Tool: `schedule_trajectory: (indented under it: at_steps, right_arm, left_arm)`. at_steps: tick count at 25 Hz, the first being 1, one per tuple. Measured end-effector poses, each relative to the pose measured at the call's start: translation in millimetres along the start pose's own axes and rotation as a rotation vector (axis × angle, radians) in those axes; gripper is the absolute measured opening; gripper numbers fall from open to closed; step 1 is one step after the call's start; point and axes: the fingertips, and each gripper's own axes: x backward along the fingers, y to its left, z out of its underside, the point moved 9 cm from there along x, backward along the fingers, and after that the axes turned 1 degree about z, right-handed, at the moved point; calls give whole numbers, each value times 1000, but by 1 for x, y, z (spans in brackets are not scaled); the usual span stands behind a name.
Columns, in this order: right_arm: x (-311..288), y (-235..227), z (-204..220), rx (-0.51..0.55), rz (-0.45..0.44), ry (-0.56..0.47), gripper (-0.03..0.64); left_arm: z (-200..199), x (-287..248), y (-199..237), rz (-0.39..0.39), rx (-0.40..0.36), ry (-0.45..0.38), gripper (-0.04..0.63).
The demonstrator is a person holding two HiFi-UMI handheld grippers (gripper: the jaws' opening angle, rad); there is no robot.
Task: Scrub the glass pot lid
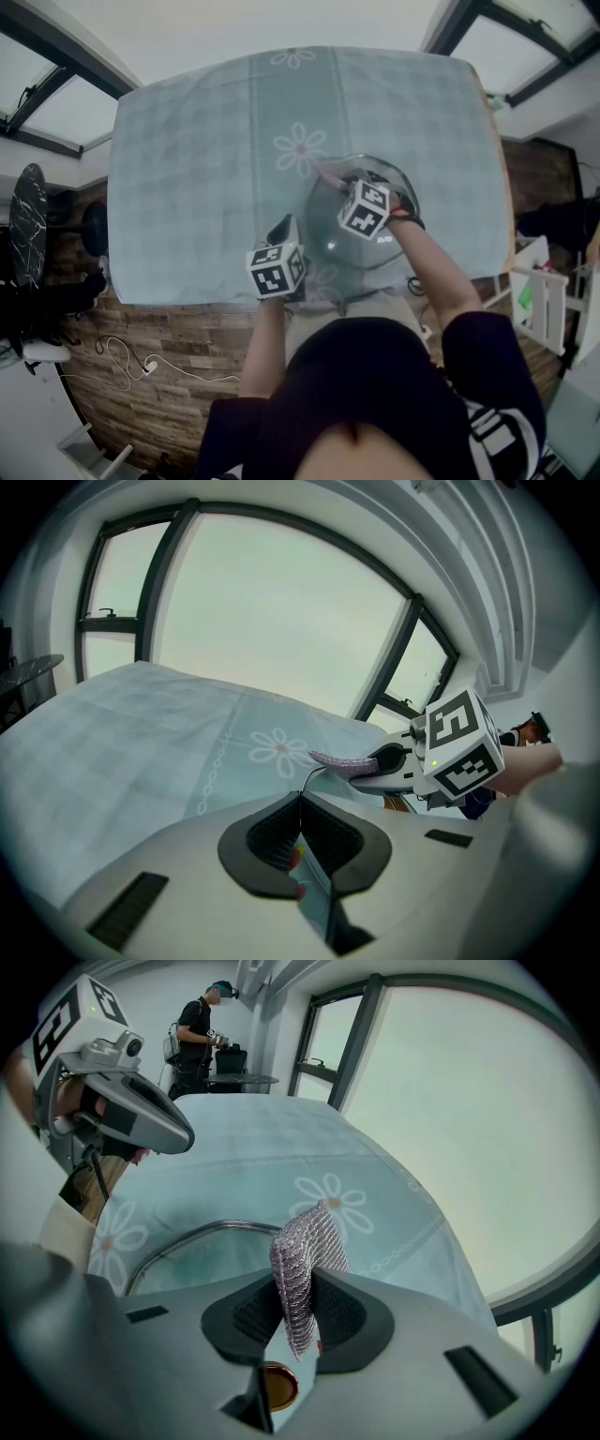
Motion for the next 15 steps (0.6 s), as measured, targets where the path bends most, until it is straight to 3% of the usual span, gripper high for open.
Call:
schedule_trajectory:
  at_steps: [15]
  right_arm:
    - [10, 35, -8, 8, -2, -6, 80]
  left_arm:
    - [7, 10, 6, 38, -23, 8, 1]
